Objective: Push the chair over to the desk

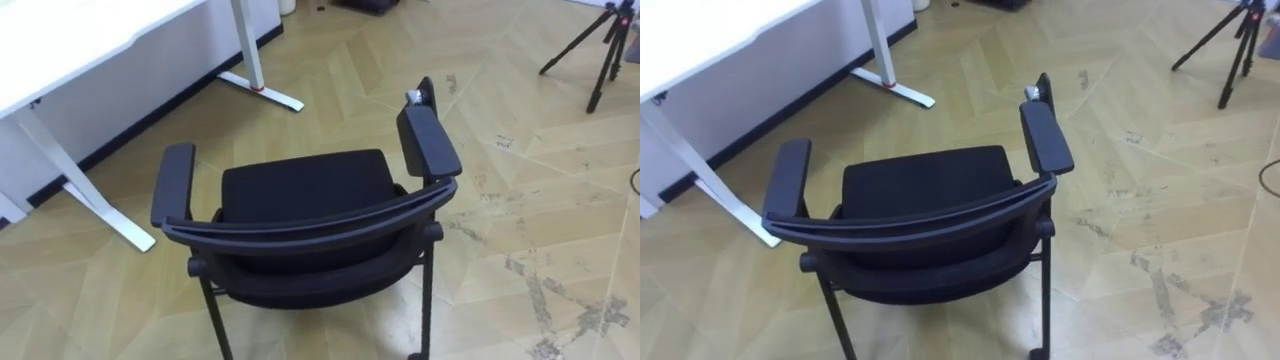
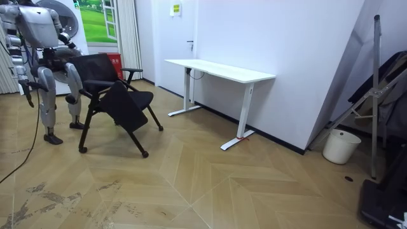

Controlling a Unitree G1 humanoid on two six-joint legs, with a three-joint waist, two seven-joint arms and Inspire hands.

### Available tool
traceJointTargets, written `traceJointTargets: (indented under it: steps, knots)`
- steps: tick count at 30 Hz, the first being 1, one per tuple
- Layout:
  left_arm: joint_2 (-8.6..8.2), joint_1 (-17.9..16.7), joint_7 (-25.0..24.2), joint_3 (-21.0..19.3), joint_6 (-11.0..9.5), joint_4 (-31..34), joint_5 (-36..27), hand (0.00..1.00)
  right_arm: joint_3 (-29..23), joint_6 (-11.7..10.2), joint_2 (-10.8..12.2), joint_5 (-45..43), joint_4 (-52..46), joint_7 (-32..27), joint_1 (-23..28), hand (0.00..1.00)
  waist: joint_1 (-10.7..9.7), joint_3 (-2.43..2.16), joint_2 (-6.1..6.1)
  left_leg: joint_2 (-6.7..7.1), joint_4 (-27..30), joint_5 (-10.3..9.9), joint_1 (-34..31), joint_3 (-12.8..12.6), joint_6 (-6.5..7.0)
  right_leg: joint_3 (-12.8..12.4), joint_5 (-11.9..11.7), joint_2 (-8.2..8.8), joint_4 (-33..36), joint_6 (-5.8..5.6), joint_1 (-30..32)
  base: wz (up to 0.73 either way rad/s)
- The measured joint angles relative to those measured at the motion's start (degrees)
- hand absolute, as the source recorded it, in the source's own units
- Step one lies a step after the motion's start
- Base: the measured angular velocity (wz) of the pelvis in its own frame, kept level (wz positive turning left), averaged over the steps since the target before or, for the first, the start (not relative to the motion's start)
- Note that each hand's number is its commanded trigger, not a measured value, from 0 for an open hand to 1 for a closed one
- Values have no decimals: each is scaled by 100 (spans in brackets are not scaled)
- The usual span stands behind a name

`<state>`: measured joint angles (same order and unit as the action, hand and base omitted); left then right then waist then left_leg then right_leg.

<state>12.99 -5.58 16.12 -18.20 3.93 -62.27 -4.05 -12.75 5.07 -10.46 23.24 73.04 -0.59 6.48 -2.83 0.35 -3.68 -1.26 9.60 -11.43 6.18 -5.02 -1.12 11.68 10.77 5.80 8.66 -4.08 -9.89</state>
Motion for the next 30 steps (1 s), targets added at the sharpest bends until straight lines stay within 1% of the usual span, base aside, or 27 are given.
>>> traceJointTargets:
  steps: [2, 3, 5, 6, 8, 9, 10, 11, 12, 14, 15, 17, 18, 19, 22, 24, 25, 28, 30]
  knots:
    - [202, 332, 132, -2, -15, 58, 355, 0, -12, -15, -87, -165, 2, 9, -11, 0, 2, -9, -66, 0, 4, 1, 18, -3, 0, -8, 0, -1, -2, 0, 29, 0]
    - [247, 389, 167, -4, -15, 113, 424, 0, -13, -15, -98, -208, 2, 10, -23, 0, 2, -20, -84, 0, 17, 1, 15, -7, 0, -16, 1, -1, -2, -1, 38, 0]
    - [373, 623, 224, -1, -10, 487, 706, 0, -25, -38, -111, -319, 9, 23, -26, 0, 2, -56, -139, 1, 23, 1, -18, -10, 1, -31, 0, -1, 2, 0, 72, 0]
    - [390, 662, 238, 5, -11, 658, 783, 0, -24, -38, -108, -317, 9, 21, -27, 0, 2, -49, -123, 1, 24, 1, -36, -12, 1, -31, 0, -1, 3, 0, 81, 0]
    - [470, 816, 247, 42, -27, 1176, 1166, 0, -24, -37, -105, -327, 6, 25, -53, 0, -1, -49, -122, 2, 19, 2, -68, -10, 2, -30, 0, 0, 13, 0, 84, 0]
    - [480, 850, 247, 42, -27, 1281, 1273, 0, -24, -37, -106, -327, 8, 29, -59, 0, -7, -51, -119, 2, 17, 2, -65, -13, 2, -31, 0, 0, 13, 0, 83, 0]
    - [482, 889, 243, 52, -27, 1513, 1538, 0, -26, -38, -105, -335, 7, 52, -83, 0, -28, -54, -123, 2, 16, 2, -58, -27, 2, -40, 0, 0, 12, 0, 83, 0]
    - [481, 919, 235, 102, -23, 1736, 1866, 0, -26, -58, -101, -364, 3, 71, -89, 0, -41, -49, -115, 2, 17, 2, -57, -29, 2, -48, 0, 0, 10, 0, 83, 0]
    - [482, 939, 231, 148, -21, 1843, 2053, 0, -25, -75, -98, -374, 4, 80, -86, 0, -65, -45, -109, 2, 18, 2, -58, -28, 2, -52, 0, 0, 7, 0, 84, 0]
    - [480, 1009, 177, 318, -11, 2133, 2630, 0, -14, -83, -83, -377, 1, 86, -98, 0, -138, -38, -102, 5, 18, 2, -72, 2, 2, -50, 0, -1, 2, 0, 87, 5]
    - [479, 1008, 149, 344, -5, 2218, 2744, 0, -12, -88, -81, -383, -5, 102, -100, 0, -160, -38, -101, 5, 18, 2, -77, 11, 2, -49, 0, -1, 2, 0, 92, 7]
    - [467, 1014, 80, 571, 72, 2697, 3137, 0, 11, -110, -83, -502, 3, 169, -123, 0, -234, -36, -98, 5, 19, 2, -110, 35, 2, -52, 0, -2, 4, 0, 143, 3]
    - [467, 1019, 72, 641, 75, 2809, 3195, 0, 18, -123, -84, -552, 11, 178, -147, 0, -237, -36, -98, 5, 21, 2, -134, 25, 2, -55, 0, -2, 6, 0, 169, 0]
    - [467, 1078, 51, 783, 76, 2930, 3354, 0, 22, -142, -93, -632, 56, 207, -217, 0, -289, -31, -91, 7, 38, 2, -165, 25, 3, -54, 0, -1, 6, 0, 189, -4]
    - [467, 1249, -160, 1037, 91, 2976, 3643, 0, 27, -142, -98, -754, 93, 241, -321, 0, -343, -32, -106, 6, 41, 2, -174, 14, 3, -56, 0, -1, 0, 0, 199, 0]
    - [467, 1301, -337, 1202, 167, 3127, 3645, 0, 37, -144, -91, -754, 89, 238, -327, 0, -389, -37, -118, 5, 52, 2, -201, 14, 3, -59, -1, -1, -2, 1, 221, 0]
    - [470, 1329, -426, 1296, 250, 3252, 3793, 0, 37, -144, -92, -755, 89, 220, -327, 0, -406, -45, -130, 5, 66, 2, -234, 12, 3, -69, -2, 0, 0, 2, 255, 0]
    - [559, 1399, -619, 1426, 374, 3259, 3977, 0, 146, -150, -100, -756, 88, 179, -330, 0, -468, -36, -146, 6, 76, 2, -255, 8, 3, -81, -3, 1, 0, 4, 273, 0]
    - [582, 1418, -723, 1454, 444, 3272, 4001, 0, 246, -167, -105, -756, 88, 149, -355, 0, -479, -36, -145, 6, 82, 2, -252, 9, 3, -80, -3, 1, 0, 4, 265, 0]
